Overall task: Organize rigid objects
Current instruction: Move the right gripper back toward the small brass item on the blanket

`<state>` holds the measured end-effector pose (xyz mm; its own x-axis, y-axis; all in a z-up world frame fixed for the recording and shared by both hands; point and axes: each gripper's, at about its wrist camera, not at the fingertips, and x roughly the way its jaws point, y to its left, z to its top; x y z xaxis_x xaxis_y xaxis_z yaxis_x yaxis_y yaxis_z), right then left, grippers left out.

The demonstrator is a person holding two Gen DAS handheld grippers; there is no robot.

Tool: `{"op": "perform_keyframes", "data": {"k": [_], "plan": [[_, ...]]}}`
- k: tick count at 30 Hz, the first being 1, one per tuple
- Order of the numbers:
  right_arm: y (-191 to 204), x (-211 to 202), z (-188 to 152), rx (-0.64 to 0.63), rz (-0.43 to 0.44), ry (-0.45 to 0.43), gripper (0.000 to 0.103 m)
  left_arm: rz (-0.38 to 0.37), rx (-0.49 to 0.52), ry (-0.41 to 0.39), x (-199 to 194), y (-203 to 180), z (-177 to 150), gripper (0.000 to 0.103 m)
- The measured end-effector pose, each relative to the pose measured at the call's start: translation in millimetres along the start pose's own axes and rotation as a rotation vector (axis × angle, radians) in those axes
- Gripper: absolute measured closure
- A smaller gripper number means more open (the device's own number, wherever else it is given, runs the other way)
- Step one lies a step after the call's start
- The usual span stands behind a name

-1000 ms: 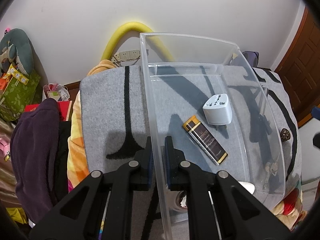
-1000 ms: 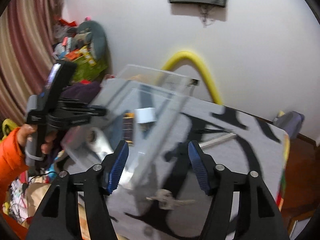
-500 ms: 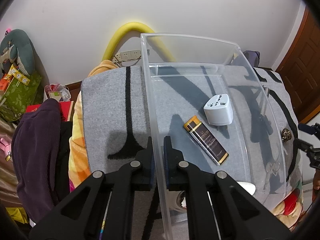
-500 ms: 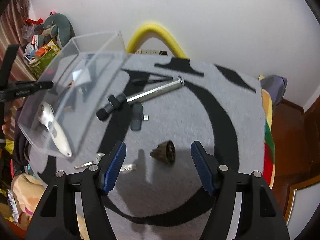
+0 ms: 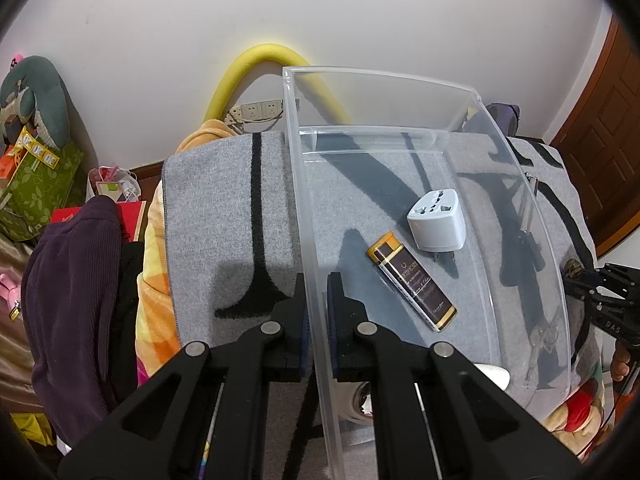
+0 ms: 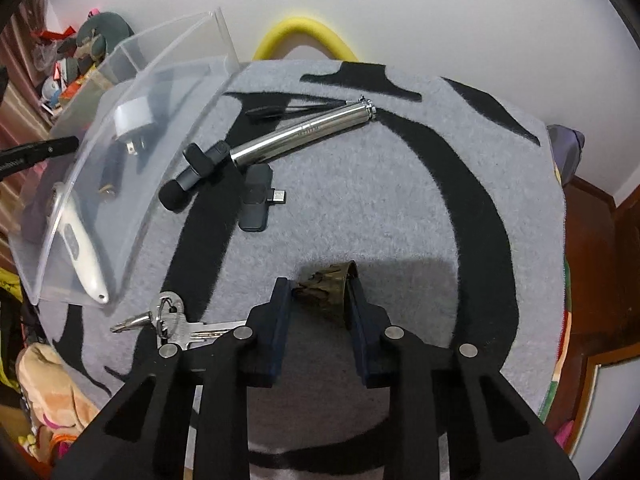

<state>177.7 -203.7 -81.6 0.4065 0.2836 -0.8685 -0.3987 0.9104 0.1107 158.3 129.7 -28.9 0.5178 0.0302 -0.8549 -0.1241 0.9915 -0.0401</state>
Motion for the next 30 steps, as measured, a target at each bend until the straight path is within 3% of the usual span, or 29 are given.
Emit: {"op": "perform_keyframes", "data": {"k": [1, 3, 9, 22, 26, 28, 29, 30], "plan": [[-0.7, -2.0, -0.3, 0.001, 0.000, -0.007, 0.083, 0.000, 0.000, 0.000, 0.0, -0.1, 0.0, 0.096], [-1.6, -7.5, 1.1, 0.003, 0.004, -0.017, 0.096, 0.000, 0.000, 0.000, -0.1, -0.3, 0.0, 0.096], [2.5, -28.8, 9.7, -0.003, 0.021, -0.077, 0.096, -0.001, -0.001, 0.000, 0.0, -0.4, 0.2, 0.096], [51.4, -88.2, 28.7, -0.125, 0.067, -0.256, 0.097, -0.004, -0.005, -0.001, 0.3, -0.9, 1.1, 0.096], [64.0, -95.6, 34.5, -0.163, 0.015, -0.288, 0.095, -0.005, -0.006, -0.001, 0.3, -0.5, 1.0, 0.096], [58.4, -88.6, 33.6, -0.153, -0.019, -0.255, 0.074, -0.006, -0.005, -0.002, 0.2, -0.8, 1.0, 0.096], [53.7, -83.3, 32.2, -0.144, -0.033, -0.240, 0.047, -0.006, -0.005, -0.002, 0.2, -1.1, 1.1, 0.096], [47.5, -77.9, 28.9, -0.131, -0.049, -0.235, 0.033, -0.007, -0.005, -0.003, 0.2, -1.0, 0.8, 0.096]]}}
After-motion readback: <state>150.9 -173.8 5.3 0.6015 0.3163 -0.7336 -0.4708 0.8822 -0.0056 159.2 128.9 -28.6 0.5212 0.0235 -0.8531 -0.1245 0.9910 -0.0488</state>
